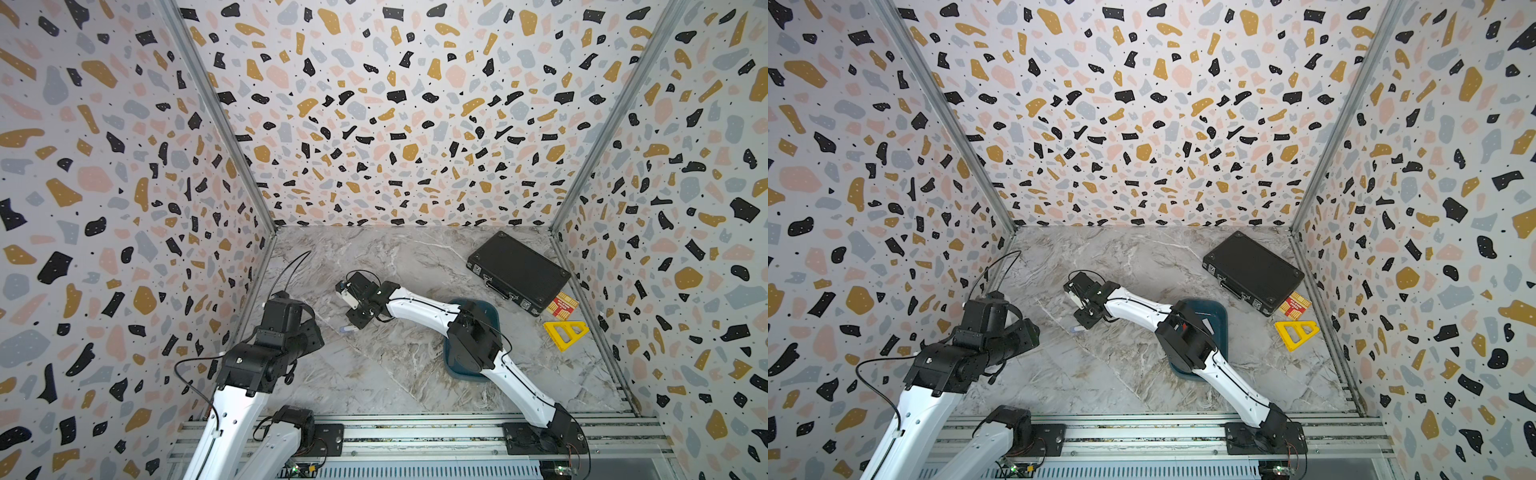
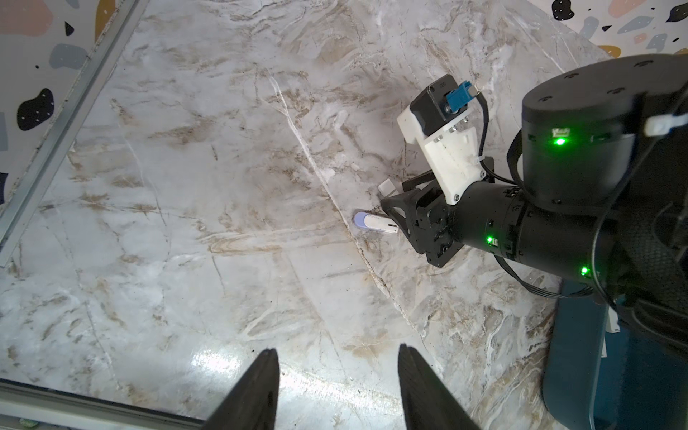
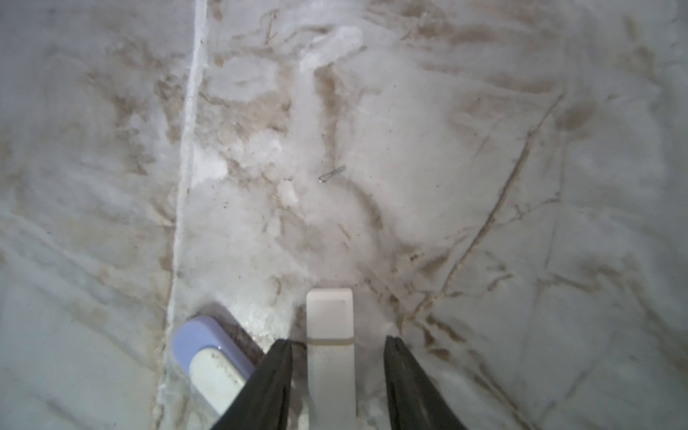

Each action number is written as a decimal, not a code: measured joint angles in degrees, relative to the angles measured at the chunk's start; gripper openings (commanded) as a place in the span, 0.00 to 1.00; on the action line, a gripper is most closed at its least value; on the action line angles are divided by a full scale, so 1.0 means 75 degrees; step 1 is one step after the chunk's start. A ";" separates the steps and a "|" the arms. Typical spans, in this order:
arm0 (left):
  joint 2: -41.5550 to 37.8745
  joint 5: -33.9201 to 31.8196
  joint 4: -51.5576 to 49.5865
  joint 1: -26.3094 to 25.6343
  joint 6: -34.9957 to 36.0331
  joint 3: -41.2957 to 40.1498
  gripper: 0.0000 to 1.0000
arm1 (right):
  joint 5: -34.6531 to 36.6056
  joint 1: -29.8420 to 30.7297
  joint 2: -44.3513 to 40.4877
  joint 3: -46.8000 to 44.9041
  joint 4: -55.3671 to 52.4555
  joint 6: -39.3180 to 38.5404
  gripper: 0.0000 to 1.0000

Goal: Put the usb flash drive into the storage box
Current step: Pick up the USB flash from the center of the board, then place the USB flash in the storage box.

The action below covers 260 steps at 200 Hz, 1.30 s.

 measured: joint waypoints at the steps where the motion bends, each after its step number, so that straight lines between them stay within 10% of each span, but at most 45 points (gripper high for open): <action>1: 0.0000 0.0000 0.0000 0.0000 0.0000 0.0000 0.56 | 0.0009 0.0003 0.0000 0.0000 -0.0003 -0.0003 0.40; 78: 0.0009 0.0003 0.0055 0.0000 0.0003 -0.0044 0.57 | 0.0388 0.0134 -0.0041 -0.0009 -0.0044 -0.0108 0.14; 134: -0.0003 0.0015 0.0085 0.0000 0.0003 -0.0079 0.58 | 0.0463 -0.0041 -0.1125 -0.0816 -0.0262 0.0219 0.12; 215: 0.0277 0.0688 0.0452 0.0000 0.0000 -0.0329 0.58 | 0.1326 -0.2384 -0.7801 -0.7134 0.0388 0.1279 0.16; 260: 0.0915 0.1489 0.0877 0.0000 0.0003 -0.0548 0.57 | 0.1635 -0.3174 -0.9095 -1.0156 0.0198 0.1818 0.17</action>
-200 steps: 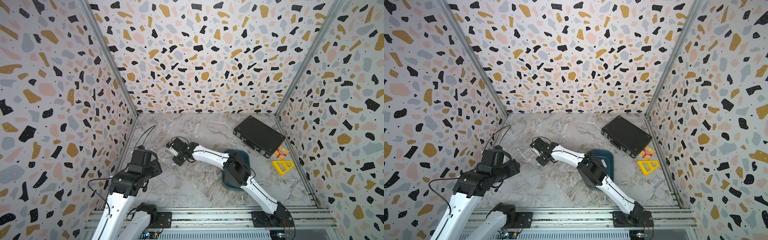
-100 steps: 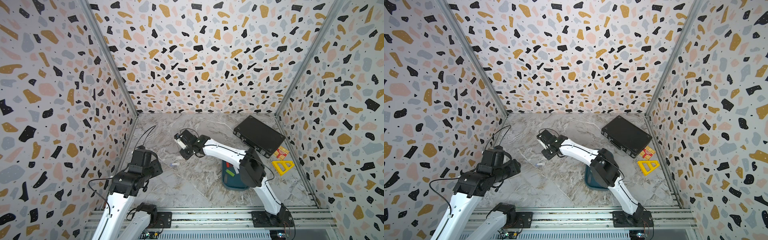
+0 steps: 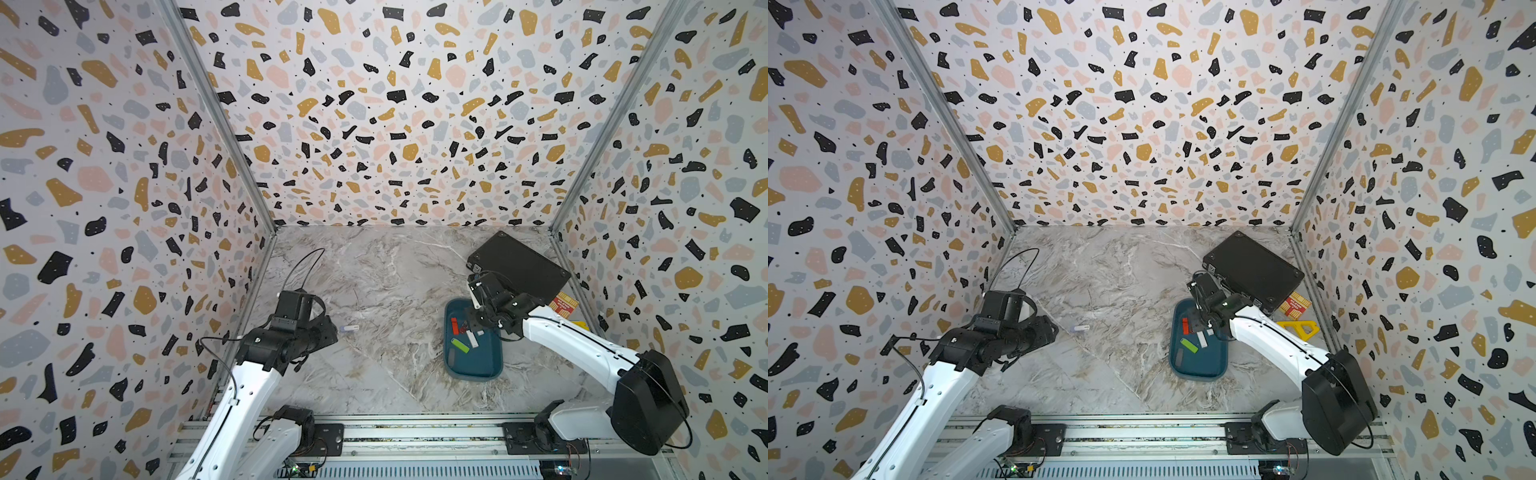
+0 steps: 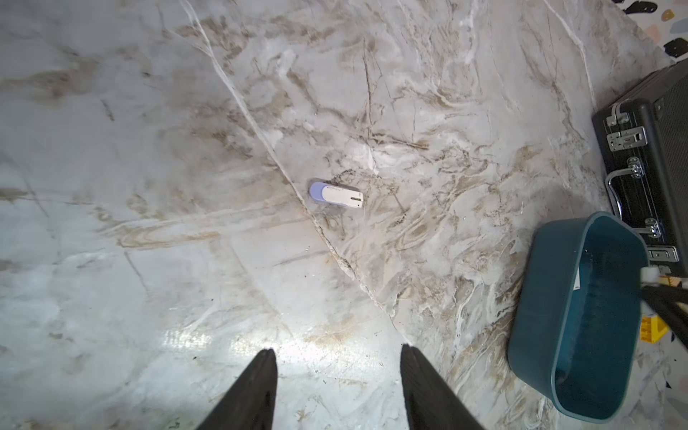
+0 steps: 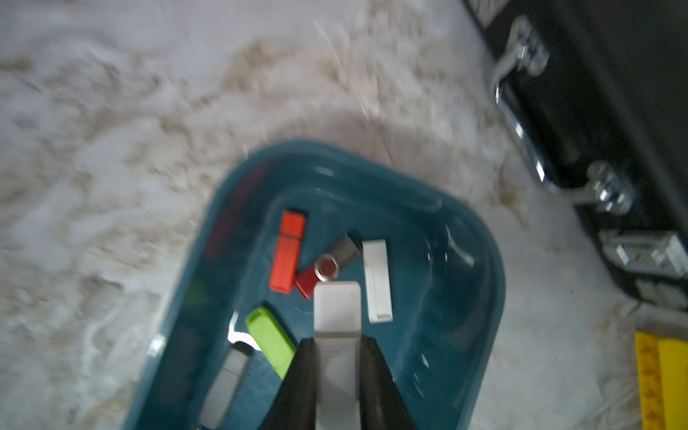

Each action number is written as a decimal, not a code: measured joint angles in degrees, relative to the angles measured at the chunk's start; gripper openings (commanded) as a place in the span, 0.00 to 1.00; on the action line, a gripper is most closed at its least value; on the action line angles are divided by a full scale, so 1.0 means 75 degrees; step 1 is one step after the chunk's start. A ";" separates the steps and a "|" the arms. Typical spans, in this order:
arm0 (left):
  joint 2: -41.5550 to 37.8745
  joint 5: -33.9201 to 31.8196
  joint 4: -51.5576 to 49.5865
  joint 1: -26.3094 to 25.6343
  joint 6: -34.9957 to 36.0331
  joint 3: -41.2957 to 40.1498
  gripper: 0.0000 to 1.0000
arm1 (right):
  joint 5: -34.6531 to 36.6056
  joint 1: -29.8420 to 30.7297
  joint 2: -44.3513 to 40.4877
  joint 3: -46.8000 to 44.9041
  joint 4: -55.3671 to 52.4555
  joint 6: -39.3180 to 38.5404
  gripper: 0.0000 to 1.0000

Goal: Put the usb flash drive into the storage box
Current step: Place the USB flash in the storage box.

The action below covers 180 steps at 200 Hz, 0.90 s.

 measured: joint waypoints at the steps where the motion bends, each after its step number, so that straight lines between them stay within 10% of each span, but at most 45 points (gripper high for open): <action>1: 0.0009 0.0009 0.0012 0.0000 0.0000 -0.0012 0.57 | 0.0000 -0.0003 0.0000 -0.0029 -0.0003 0.0006 0.17; 112: 0.1040 0.0175 0.1230 -0.0236 -0.0487 -0.0968 0.59 | -0.0023 -0.0012 0.0157 -0.0979 0.0268 0.0356 0.25; 145: 0.1443 0.0000 0.1545 -0.0629 -0.0685 -0.1070 0.60 | 0.0157 -0.0012 0.0154 -0.1014 0.0280 0.0431 0.54; 180: 0.1871 -0.0157 0.2034 -0.1026 -0.1096 -0.1221 0.62 | 0.0157 -0.0012 -0.0128 -0.1014 0.0286 0.0440 0.60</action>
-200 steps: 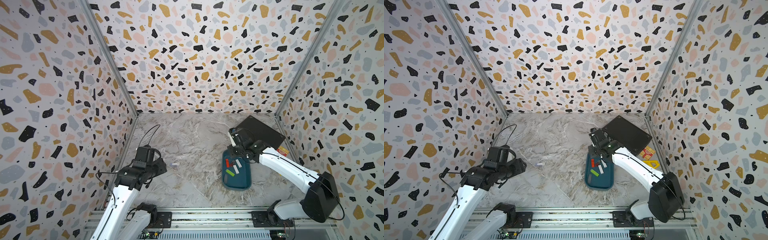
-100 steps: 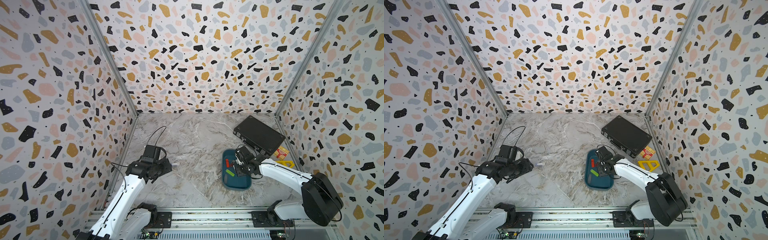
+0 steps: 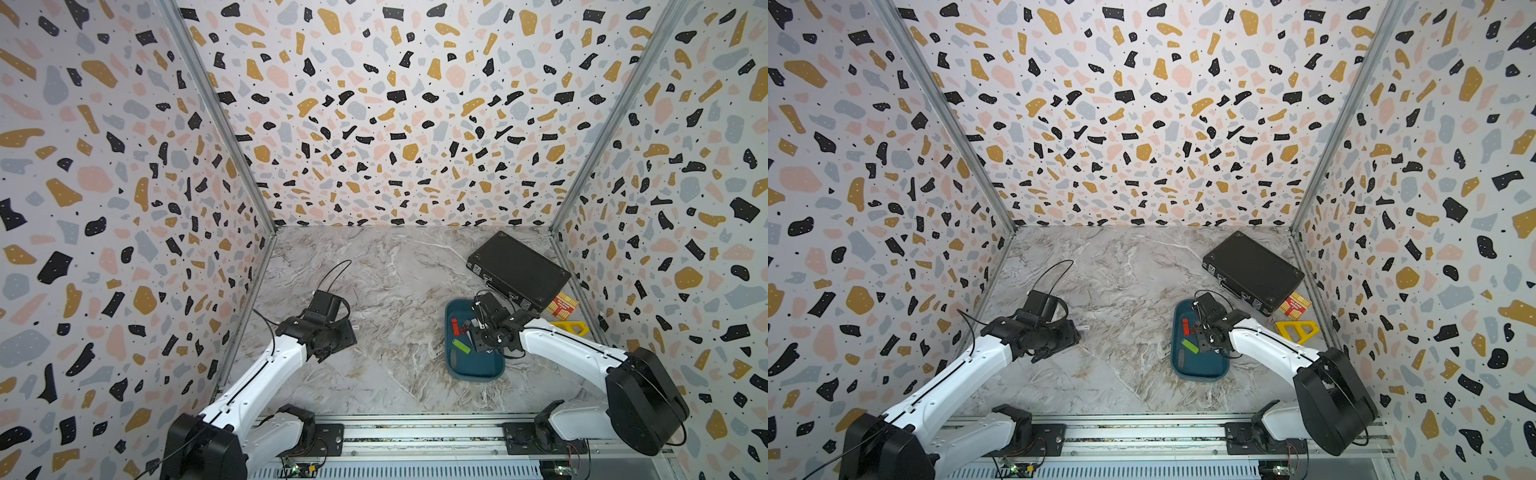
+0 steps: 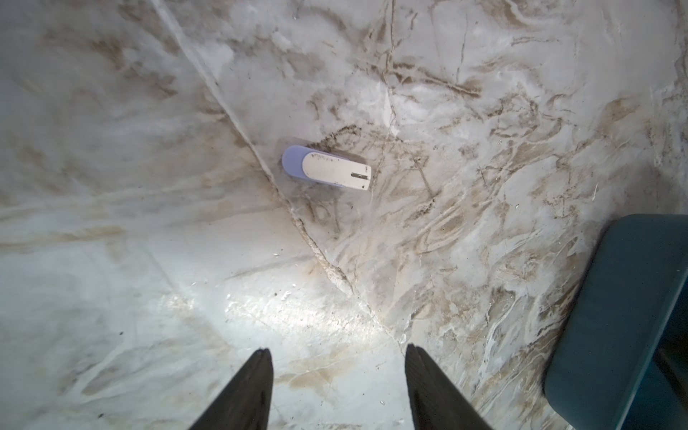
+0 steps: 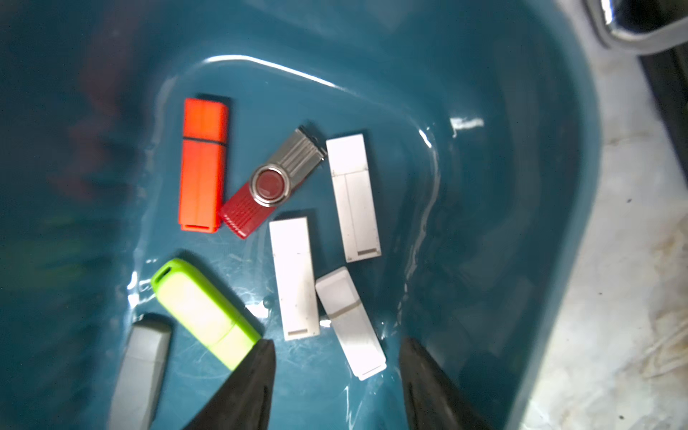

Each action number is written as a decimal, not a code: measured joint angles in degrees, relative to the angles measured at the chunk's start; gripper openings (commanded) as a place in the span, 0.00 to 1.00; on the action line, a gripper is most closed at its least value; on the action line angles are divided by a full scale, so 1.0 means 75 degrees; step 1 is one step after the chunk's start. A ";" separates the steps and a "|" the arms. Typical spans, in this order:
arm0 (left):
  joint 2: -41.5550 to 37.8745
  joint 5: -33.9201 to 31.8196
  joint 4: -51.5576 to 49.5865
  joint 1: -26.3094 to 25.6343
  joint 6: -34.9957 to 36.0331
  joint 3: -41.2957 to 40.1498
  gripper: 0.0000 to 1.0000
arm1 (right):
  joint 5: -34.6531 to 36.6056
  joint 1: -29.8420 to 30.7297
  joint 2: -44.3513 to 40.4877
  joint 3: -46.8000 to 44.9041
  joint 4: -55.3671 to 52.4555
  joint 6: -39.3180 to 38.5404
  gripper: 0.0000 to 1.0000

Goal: Put the usb flash drive into the storage box
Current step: Place the USB flash in the storage box, then pick up the USB flash from the center of the board.

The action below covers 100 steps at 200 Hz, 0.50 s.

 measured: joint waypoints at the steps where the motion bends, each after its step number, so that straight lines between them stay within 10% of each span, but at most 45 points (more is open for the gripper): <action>1: 0.0012 0.0000 0.0006 -0.0006 -0.0009 -0.0006 0.62 | 0.0000 0.0000 -0.0012 0.0000 0.0000 0.0000 0.60; 100: 0.2398 -0.0507 0.1297 -0.0484 -0.0766 0.0224 0.62 | -0.0560 0.0000 -0.1026 0.0000 0.0315 -0.0268 0.59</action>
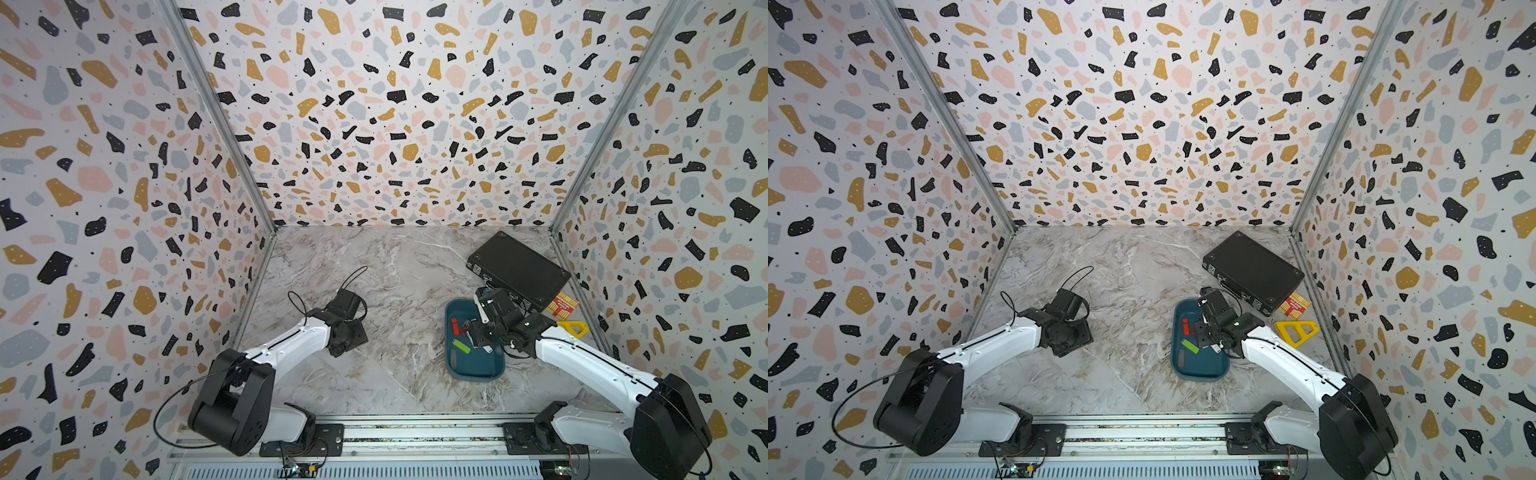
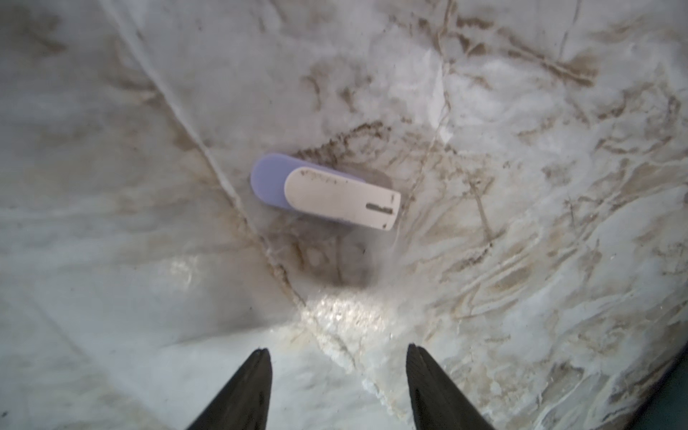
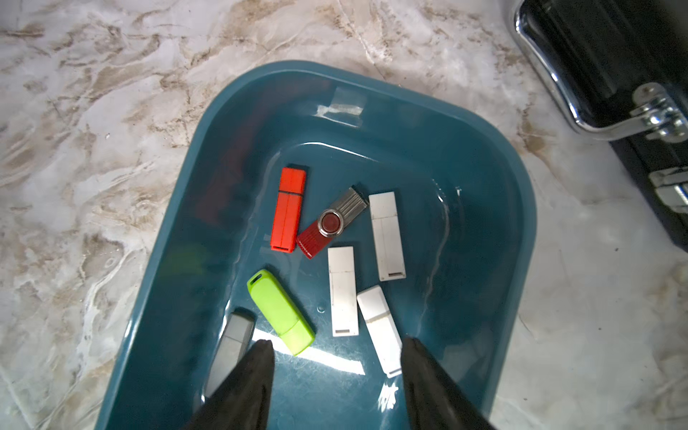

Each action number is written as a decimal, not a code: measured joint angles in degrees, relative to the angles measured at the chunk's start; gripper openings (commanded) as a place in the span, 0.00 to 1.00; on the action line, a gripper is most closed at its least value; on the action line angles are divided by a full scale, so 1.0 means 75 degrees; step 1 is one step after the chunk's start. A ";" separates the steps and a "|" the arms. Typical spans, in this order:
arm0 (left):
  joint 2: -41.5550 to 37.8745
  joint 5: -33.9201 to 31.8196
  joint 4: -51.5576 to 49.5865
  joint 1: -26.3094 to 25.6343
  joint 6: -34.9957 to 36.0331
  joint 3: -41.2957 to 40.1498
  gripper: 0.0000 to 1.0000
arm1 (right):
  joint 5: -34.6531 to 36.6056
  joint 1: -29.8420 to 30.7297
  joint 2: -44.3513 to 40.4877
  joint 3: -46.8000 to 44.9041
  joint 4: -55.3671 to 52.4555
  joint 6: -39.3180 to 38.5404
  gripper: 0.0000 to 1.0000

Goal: Put the usb flash drive into the storage box
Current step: Pick up the USB flash from the center of the board.

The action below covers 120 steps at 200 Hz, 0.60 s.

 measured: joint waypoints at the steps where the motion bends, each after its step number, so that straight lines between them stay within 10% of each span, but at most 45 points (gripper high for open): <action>1: 0.0017 -0.0003 0.0006 0.0000 0.0000 0.0012 0.62 | 0.0000 0.0000 0.0000 0.0000 0.0000 0.0000 0.59; 120: 0.1515 -0.0525 0.0321 0.0373 0.0204 0.1003 0.60 | 0.0105 0.0000 -0.0283 -0.0003 0.0026 -0.0108 0.59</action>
